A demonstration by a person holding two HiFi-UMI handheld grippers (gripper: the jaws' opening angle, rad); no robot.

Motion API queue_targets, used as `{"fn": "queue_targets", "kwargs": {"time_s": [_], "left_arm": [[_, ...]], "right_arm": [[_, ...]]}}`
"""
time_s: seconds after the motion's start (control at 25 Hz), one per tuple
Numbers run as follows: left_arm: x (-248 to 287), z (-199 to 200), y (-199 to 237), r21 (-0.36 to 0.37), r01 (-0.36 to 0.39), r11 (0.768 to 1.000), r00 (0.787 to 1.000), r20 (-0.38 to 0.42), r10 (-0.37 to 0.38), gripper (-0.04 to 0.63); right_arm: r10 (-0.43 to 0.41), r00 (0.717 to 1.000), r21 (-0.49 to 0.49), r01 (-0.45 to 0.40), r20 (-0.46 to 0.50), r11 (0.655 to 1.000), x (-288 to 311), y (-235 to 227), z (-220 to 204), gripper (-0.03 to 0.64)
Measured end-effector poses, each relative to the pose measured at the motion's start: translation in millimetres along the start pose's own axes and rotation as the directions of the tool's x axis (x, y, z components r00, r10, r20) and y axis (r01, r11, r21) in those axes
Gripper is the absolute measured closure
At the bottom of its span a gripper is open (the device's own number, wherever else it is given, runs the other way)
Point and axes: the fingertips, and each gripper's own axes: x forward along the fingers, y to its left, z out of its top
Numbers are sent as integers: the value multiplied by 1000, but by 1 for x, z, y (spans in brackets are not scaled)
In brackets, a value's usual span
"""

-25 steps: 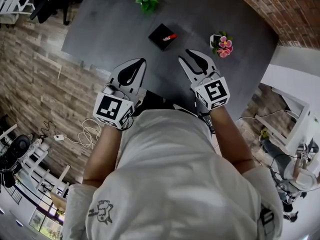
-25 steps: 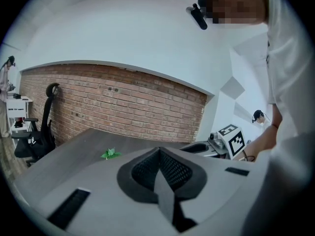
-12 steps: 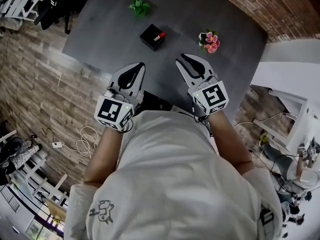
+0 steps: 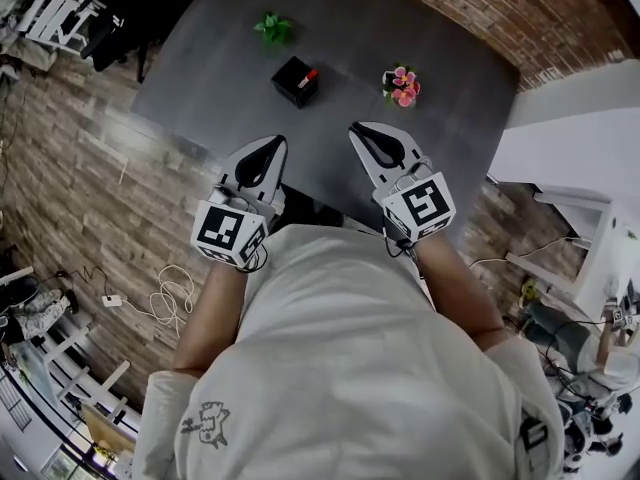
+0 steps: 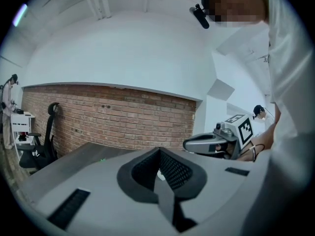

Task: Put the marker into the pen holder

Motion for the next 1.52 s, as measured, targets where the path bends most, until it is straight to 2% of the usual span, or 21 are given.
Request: {"fn": "queue_targets", "kwargs": {"time_s": [0.32, 0.76, 1.0, 1.16, 1.52], "left_arm": [[-17, 8, -19, 25, -15, 1000, 999, 30, 14, 584], [-32, 8, -37, 25, 13, 1000, 1000, 26, -13, 584], [-55, 12, -26, 40, 15, 999, 999, 32, -16, 584], [-74, 20, -27, 75, 50, 996, 998, 45, -54, 584], [-158, 15, 12, 81, 95, 992, 994, 48, -99, 584]], "right_arm": [[28, 999, -16, -28, 37, 999, -23, 22, 14, 611], [26, 997, -10, -25, 73, 1000, -36, 38, 27, 612], [24, 995, -35, -21, 102, 999, -31, 57, 41, 612], [7, 994, -40, -2, 113, 999, -24, 74, 49, 611], [-74, 989, -40, 79, 125, 996, -2, 151, 62, 612]]}}
